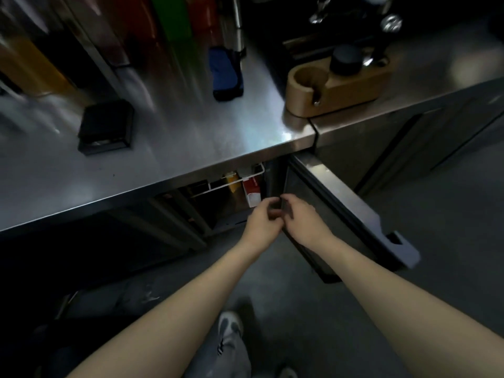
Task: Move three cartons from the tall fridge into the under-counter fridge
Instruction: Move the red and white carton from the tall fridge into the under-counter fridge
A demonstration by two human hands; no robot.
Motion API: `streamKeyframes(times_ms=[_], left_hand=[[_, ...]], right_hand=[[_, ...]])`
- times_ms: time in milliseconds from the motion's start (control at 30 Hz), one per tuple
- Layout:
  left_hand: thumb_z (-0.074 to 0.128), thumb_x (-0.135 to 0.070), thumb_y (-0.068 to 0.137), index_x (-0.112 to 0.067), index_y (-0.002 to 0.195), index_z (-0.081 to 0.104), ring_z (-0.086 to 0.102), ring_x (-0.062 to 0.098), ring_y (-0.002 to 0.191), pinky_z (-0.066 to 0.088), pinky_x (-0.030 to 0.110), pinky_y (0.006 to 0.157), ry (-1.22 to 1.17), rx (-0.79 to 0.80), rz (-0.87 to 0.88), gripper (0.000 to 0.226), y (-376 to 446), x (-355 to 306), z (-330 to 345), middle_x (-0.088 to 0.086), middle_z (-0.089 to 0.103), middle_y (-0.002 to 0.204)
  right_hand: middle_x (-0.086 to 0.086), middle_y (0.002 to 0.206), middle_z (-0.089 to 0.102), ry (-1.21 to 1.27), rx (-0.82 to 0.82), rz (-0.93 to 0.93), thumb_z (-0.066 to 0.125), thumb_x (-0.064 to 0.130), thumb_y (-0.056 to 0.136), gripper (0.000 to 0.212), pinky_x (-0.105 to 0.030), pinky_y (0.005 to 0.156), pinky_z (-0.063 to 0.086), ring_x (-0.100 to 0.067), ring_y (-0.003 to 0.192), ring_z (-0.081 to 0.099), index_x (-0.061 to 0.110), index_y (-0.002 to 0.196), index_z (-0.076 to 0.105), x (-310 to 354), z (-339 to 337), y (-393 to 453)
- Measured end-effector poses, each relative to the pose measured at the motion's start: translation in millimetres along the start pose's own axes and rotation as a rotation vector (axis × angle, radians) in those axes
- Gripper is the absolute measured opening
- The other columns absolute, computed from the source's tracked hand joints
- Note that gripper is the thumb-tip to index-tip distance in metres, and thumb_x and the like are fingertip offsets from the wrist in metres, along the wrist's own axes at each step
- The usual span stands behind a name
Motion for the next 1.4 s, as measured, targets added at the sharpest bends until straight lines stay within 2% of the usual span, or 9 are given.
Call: streamKeyframes(times_ms=[133, 267, 400, 600, 833, 1000, 1133, 1267, 1400], left_hand=[[0.066, -0.010, 0.092, -0.025, 0.139, 0.058, 0.067, 0.018, 0.117, 0.057, 0.043, 0.100, -0.021, 0.077, 0.073, 0.049, -26, -42, 25, 0.000, 0.071, 0.121], [0.061, -0.008, 0.096, -0.025, 0.144, 0.057, 0.065, 0.022, 0.122, 0.054, 0.047, 0.104, 0.000, 0.190, 0.181, 0.051, -51, -71, 68, 0.000, 0.063, 0.138], [0.058, -0.008, 0.100, -0.023, 0.150, 0.051, 0.063, 0.016, 0.125, 0.049, 0.029, 0.109, 0.028, 0.285, 0.234, 0.054, -69, -84, 101, -0.001, 0.040, 0.161], [0.055, -0.006, 0.100, -0.019, 0.155, 0.045, 0.039, 0.018, 0.150, 0.030, 0.035, 0.126, 0.157, 0.333, 0.264, 0.057, -77, -85, 120, 0.001, 0.033, 0.167], [0.054, -0.005, 0.101, -0.020, 0.140, 0.063, 0.042, 0.016, 0.144, 0.034, 0.033, 0.122, 0.191, 0.155, 0.273, 0.043, -86, -61, 91, 0.000, 0.050, 0.151], [0.062, -0.013, 0.100, -0.024, 0.130, 0.069, 0.046, 0.011, 0.135, 0.035, 0.021, 0.110, 0.246, -0.021, 0.282, 0.033, -95, -32, 49, -0.008, 0.055, 0.139], [0.068, -0.013, 0.096, -0.027, 0.125, 0.072, 0.045, 0.008, 0.132, 0.027, 0.010, 0.101, 0.294, -0.073, 0.288, 0.033, -95, -14, 7, -0.011, 0.056, 0.135], [0.069, -0.011, 0.094, -0.024, 0.124, 0.073, 0.050, 0.011, 0.130, 0.026, 0.004, 0.100, 0.338, -0.148, 0.259, 0.033, -89, 1, -41, -0.009, 0.060, 0.136], [0.064, -0.011, 0.098, -0.017, 0.126, 0.072, 0.061, 0.015, 0.125, 0.045, 0.026, 0.108, 0.173, -0.312, 0.165, 0.030, -86, 26, -94, -0.002, 0.066, 0.132]], right_hand=[[-0.010, 0.113, 0.058, -0.171, -0.254, 0.002, 0.053, 0.020, 0.097, 0.016, -0.043, 0.082, 0.051, -0.032, 0.102, 0.061, 0.015, 0.110, 0.062, 0, -64, -40], [-0.012, 0.120, 0.055, -0.395, -0.365, 0.104, 0.054, 0.023, 0.098, 0.023, -0.047, 0.088, 0.050, -0.035, 0.109, 0.056, 0.012, 0.117, 0.060, -27, -116, -72], [-0.015, 0.127, 0.057, -0.418, -0.243, 0.346, 0.050, 0.027, 0.102, 0.028, -0.047, 0.095, 0.049, -0.038, 0.120, 0.054, 0.009, 0.122, 0.057, -76, -137, -92], [-0.015, 0.126, 0.059, -0.385, -0.134, 0.346, 0.048, 0.021, 0.102, 0.029, -0.044, 0.094, 0.051, -0.036, 0.118, 0.056, 0.007, 0.123, 0.063, -92, -130, -100], [-0.013, 0.113, 0.071, -0.185, 0.012, 0.328, 0.048, 0.014, 0.099, 0.030, -0.038, 0.090, 0.056, -0.029, 0.101, 0.068, 0.012, 0.113, 0.075, -86, -103, -93], [-0.011, 0.079, 0.072, -0.070, 0.247, 0.266, 0.042, -0.002, 0.095, 0.038, -0.027, 0.059, 0.059, -0.022, 0.068, 0.070, 0.011, 0.098, 0.078, -55, -49, -88], [-0.014, 0.092, 0.076, -0.147, 0.422, 0.128, 0.045, -0.001, 0.095, 0.035, -0.040, 0.079, 0.063, -0.028, 0.085, 0.075, 0.011, 0.104, 0.077, -18, 0, -83], [-0.013, 0.098, 0.075, -0.201, 0.497, 0.007, 0.052, 0.002, 0.092, 0.026, -0.041, 0.085, 0.060, -0.028, 0.092, 0.072, 0.007, 0.105, 0.074, 23, 42, -73], [-0.012, 0.120, 0.070, -0.236, 0.479, -0.060, 0.046, 0.013, 0.099, 0.031, -0.037, 0.094, 0.053, -0.029, 0.107, 0.066, 0.009, 0.120, 0.069, 52, 75, -54]])
Point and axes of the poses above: each hand's wrist, its own y-axis towards the middle knuckle, its own z-axis out of the palm, x = y × z, the point moved 6 cm from there along y, towards the middle knuckle
